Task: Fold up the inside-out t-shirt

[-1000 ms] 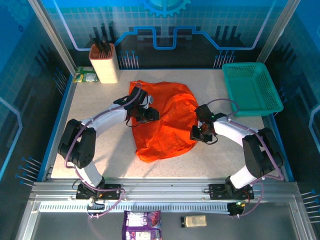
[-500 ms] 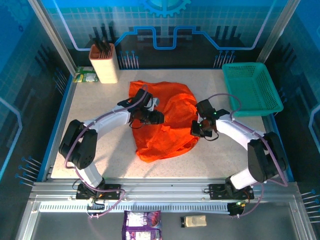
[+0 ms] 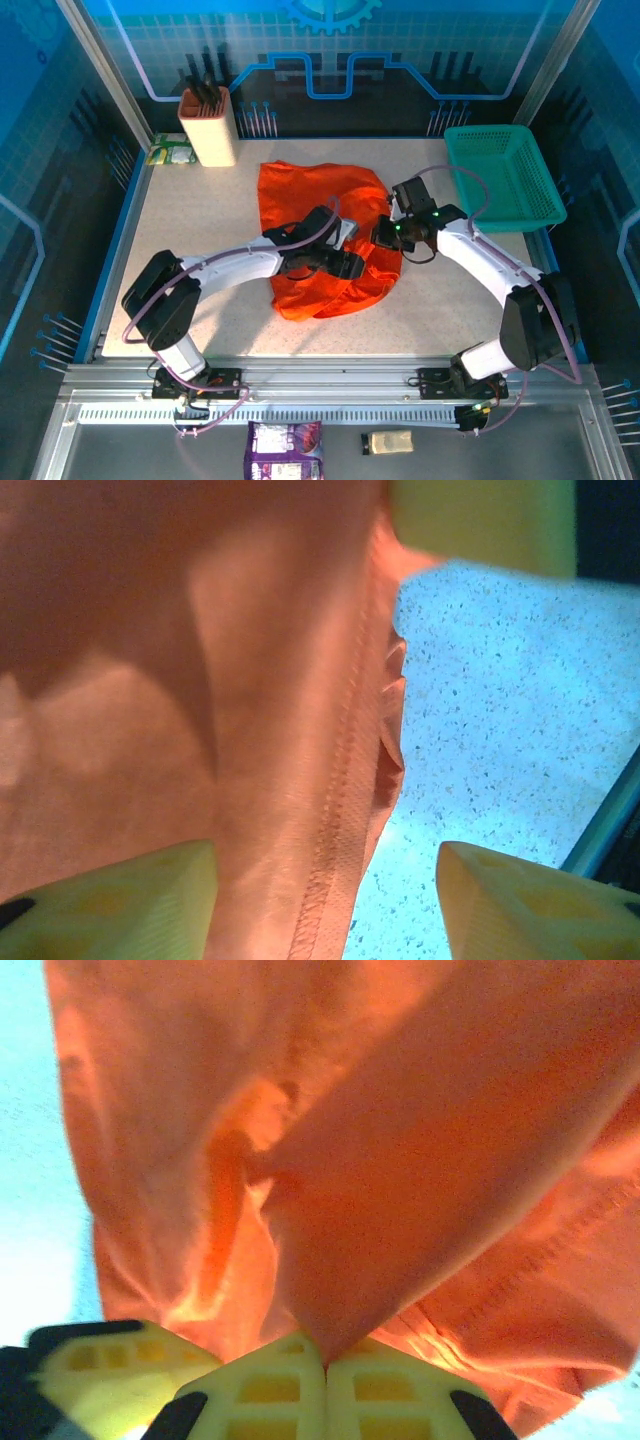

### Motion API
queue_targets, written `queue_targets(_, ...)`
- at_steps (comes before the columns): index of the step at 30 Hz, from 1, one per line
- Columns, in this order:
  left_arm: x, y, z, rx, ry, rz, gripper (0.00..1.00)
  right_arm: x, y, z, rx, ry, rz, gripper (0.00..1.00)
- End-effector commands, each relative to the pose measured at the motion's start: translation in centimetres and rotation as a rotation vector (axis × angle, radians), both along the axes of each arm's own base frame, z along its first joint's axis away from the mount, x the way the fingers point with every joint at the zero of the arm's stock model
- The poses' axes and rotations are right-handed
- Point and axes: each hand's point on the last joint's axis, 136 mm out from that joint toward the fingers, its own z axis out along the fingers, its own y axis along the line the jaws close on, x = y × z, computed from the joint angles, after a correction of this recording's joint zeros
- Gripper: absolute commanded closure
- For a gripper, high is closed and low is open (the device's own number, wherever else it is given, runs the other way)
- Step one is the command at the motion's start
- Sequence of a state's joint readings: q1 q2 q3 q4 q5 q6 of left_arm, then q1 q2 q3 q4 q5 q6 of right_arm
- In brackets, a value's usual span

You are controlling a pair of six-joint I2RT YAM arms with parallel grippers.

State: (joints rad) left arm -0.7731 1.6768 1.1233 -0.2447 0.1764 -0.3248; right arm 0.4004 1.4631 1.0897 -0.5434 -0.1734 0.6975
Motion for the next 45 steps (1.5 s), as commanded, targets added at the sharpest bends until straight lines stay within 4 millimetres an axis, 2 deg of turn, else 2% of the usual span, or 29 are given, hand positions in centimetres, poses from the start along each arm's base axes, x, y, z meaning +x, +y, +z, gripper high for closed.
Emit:
queue_targets(1,1.1,0.0,-0.8,0.063,-0.081,0.003,0.35,1.3,1.7,3.0,0.101,-0.074,-0.003,1.00)
queue_targets(5,0.7,0.1,-2.0,0.155,-0.127,-0.029,0.32,2.0,2.2,3.9,0.135,-0.103,-0.005,1.00)
queue_targets(12,1.3,3.3,-4.0,0.360,-0.190,0.063,0.30,2.9,2.9,4.6,0.164,-0.135,0.012,1.00)
queue_targets(18,0.2,4.6,-3.5,0.387,-0.201,0.037,0.38,4.0,3.0,4.6,0.169,-0.134,0.017,1.00)
queue_targets(21,-0.4,5.0,-3.2,0.384,-0.209,0.019,0.53,4.5,2.8,4.6,0.159,-0.139,0.016,1.00)
queue_targets(27,-1.1,5.1,-1.9,0.344,-0.227,-0.006,0.74,5.6,1.7,4.3,0.125,-0.140,-0.001,1.00)
queue_targets(35,-0.2,3.9,0.7,0.244,-0.227,-0.008,0.92,6.2,0.0,4.1,0.052,-0.144,-0.009,1.00)
queue_targets(40,1.5,3.1,3.5,0.093,-0.189,0.038,0.97,4.9,-0.9,4.5,0.007,-0.152,0.004,0.89)
queue_targets(45,2.3,2.1,6.0,0.008,-0.173,0.028,0.98,1.9,-2.0,4.7,-0.043,-0.169,0.021,0.73)
